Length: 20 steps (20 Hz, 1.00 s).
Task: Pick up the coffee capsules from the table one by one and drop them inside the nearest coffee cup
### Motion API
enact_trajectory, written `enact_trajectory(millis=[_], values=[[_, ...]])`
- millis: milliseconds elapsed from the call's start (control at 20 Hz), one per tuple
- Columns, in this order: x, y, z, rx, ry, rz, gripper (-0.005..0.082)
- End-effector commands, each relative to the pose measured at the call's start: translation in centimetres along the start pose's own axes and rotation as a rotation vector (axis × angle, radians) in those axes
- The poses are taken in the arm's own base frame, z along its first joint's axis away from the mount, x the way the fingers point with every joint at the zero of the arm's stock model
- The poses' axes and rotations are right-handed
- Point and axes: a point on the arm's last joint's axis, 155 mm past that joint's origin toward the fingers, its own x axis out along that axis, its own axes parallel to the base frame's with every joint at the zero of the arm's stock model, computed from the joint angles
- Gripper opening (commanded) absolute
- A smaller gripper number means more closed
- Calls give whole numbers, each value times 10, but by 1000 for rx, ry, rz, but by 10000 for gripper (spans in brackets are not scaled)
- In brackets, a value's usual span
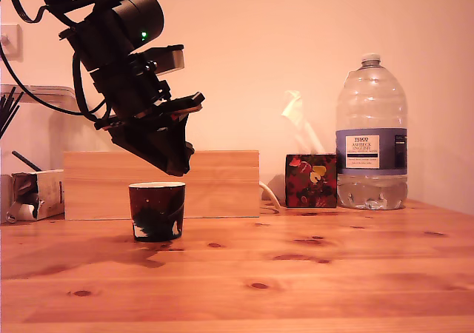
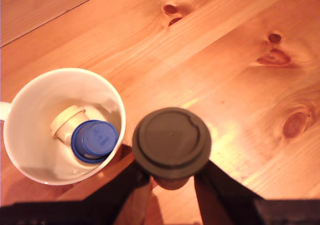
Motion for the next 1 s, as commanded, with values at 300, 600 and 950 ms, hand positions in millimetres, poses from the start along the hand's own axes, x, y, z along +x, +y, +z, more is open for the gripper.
enact_trajectory(millis=[300, 600, 950], values=[[2, -4, 13, 13, -60, -2, 184], [-3, 13, 13, -13, -63, 24, 184], [-17, 49, 14, -73, -78, 75, 184]])
